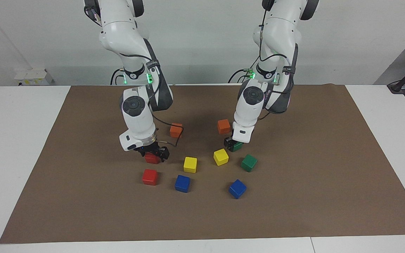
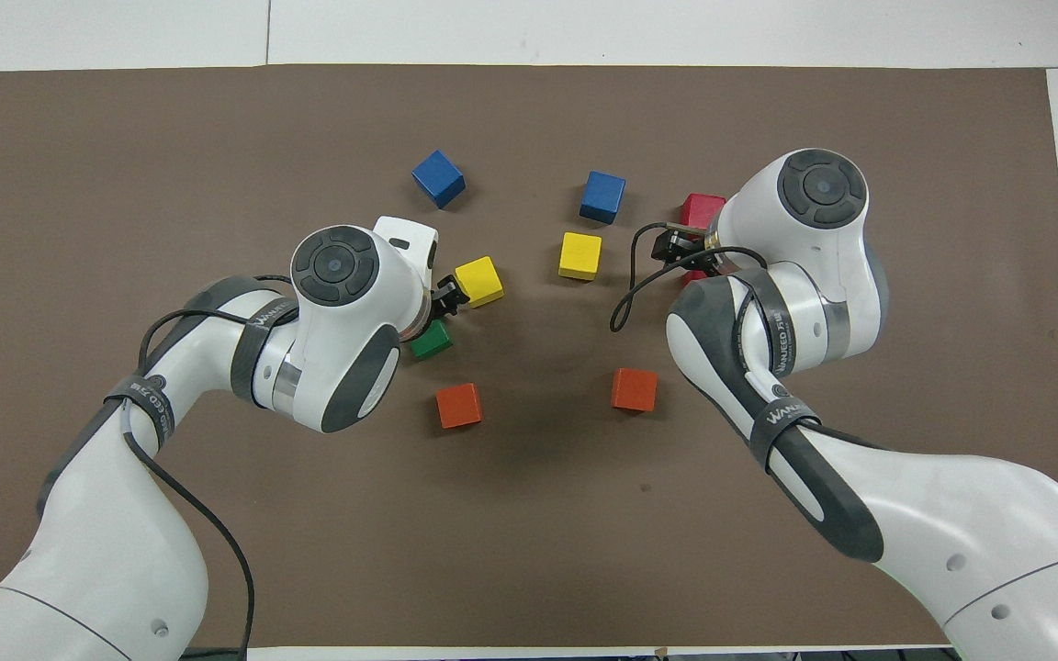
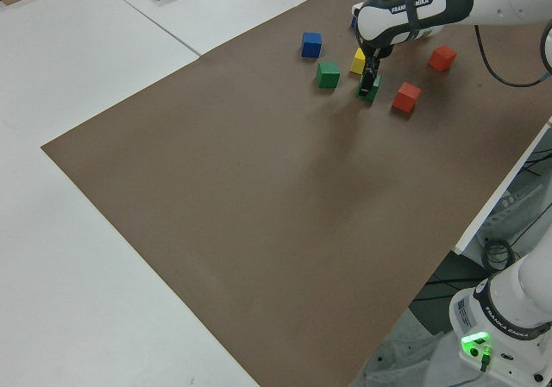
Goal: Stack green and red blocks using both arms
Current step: 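Grasp the green block with the left gripper while the right gripper grasps red, then place green outward with the left gripper while the right gripper places red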
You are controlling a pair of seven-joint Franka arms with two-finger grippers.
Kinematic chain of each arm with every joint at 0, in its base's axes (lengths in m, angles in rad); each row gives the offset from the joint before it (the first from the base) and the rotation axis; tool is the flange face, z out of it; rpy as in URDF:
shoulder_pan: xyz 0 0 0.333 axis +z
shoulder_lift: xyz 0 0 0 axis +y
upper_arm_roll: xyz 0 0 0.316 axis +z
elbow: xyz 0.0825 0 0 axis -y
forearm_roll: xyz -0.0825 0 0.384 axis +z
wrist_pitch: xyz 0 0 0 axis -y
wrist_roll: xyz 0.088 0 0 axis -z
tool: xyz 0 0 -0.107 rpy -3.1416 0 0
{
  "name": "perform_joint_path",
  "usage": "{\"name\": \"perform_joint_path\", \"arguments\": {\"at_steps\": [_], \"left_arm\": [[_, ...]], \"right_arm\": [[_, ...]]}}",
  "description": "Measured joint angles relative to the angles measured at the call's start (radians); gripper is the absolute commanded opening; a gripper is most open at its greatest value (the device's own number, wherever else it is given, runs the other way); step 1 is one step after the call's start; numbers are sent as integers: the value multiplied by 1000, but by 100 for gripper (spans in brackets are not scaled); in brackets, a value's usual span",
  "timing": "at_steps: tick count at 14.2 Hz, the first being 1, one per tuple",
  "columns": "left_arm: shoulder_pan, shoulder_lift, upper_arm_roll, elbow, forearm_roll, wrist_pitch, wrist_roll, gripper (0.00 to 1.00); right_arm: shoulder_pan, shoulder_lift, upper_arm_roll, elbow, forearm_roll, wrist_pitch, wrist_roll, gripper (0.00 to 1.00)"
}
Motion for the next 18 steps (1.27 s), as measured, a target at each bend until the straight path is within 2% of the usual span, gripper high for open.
{"name": "perform_joint_path", "arguments": {"at_steps": [1, 2, 3, 6, 8, 10, 12, 15, 17, 18], "left_arm": [[2, -4, 3, 6, 0, -22, 0, 0], [8, -15, 9, 19, 1, -59, 11, 0], [30, -34, 15, 38, 3, -116, 63, 0], [200, -121, 26, 65, 5, -262, 419, 0], [354, -141, 31, 61, 5, -258, 693, 0], [468, -130, 34, 44, 4, -205, 889, 0], [504, -89, 33, 33, 5, -125, 945, 0], [504, -18, 25, 33, 26, -33, 952, 0], [514, 6, 26, 34, 42, -2, 971, 0], [518, 13, 27, 34, 50, 1, 995, 0]], "right_arm": [[0, 3, 0, -8, 0, 10, -2, 63], [0, 4, 0, -13, 0, 12, -3, 18], [0, 5, 0, -16, 0, 12, -4, 0], [0, 5, 0, -20, 0, 12, -6, 0], [0, 5, 0, -20, 0, 12, -8, 0], [-3, 4, -2, -20, 0, 7, -58, 0], [-35, -20, -11, -16, 0, -44, -162, 0], [-169, -133, -15, -34, 0, -158, -419, 0], [-270, -190, -17, -91, 0, -138, -590, 0], [-313, -206, -18, -141, 0, -72, -663, 0]]}}
